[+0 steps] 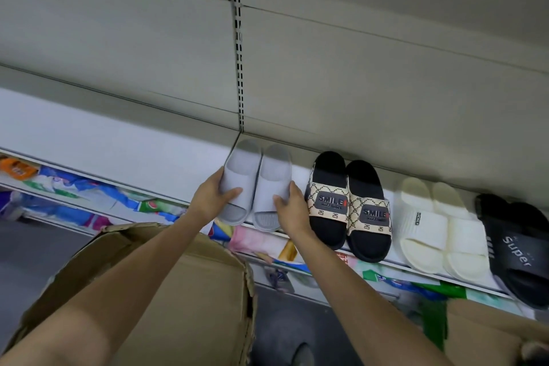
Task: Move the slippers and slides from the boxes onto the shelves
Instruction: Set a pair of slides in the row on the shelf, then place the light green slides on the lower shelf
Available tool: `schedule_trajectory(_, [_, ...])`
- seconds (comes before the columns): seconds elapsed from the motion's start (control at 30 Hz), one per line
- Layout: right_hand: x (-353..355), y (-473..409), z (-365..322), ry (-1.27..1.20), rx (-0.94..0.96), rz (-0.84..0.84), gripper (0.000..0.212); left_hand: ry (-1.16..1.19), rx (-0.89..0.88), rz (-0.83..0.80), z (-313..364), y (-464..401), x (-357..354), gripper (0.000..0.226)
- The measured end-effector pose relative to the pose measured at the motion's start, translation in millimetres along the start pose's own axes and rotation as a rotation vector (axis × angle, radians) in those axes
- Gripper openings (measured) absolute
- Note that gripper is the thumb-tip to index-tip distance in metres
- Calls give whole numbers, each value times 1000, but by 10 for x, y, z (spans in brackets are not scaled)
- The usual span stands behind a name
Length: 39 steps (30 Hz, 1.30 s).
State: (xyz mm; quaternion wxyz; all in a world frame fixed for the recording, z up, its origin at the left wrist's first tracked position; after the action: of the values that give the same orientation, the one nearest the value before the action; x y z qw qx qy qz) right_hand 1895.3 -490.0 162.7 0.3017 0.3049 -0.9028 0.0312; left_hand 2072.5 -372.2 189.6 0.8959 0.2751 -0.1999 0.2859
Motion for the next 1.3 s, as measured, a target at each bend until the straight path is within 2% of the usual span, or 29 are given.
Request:
schedule_trajectory(0.1, [50, 15, 2, -23, 19, 5, 61, 3, 12, 12, -15, -23, 25, 62])
schedule_trajectory(0.23, [226, 72, 4, -103, 34, 27, 56, 2, -26, 99, 44, 13, 60, 62])
schedule_trajectory(0.3, [363, 135, -24, -181, 50, 44, 51, -33, -101, 173, 164, 105, 46, 58])
schedule_trajectory(0.37, [547, 214, -68, -231, 93, 53, 47, -12, -220, 172, 334, 219, -1, 49])
schedule_trajectory(0.6, [1514, 794, -87, -134, 278, 143, 41, 56, -502, -33, 1086, 755, -428, 30])
schedule_trajectory(0.9, [2692, 2008, 154, -3, 413, 348, 37, 67, -772, -295, 1992, 1770, -1472, 33])
schedule_trajectory(1.07, [3294, 2749, 589, -12, 375, 474, 34, 55, -850, -401, 2297, 2376, -2187, 31])
schedule_trajectory(1.3, [4155, 3953, 1512, -21, 225, 599, 37, 66, -860, -578, 2574, 3370, -3491, 31])
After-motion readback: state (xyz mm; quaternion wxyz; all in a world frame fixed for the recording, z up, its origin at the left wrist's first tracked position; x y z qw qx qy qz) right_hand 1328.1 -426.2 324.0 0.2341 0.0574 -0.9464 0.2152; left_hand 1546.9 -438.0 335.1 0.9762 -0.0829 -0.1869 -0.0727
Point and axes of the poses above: each hand's wrist, its own y-axis away from the middle knuckle, its own x-axis out of the back of the hand, z = x × y, the point moved 4 cm from there along -y, towards the middle knuckle, and after that the axes turned 10 degrees about x, right-handed, at the moved point
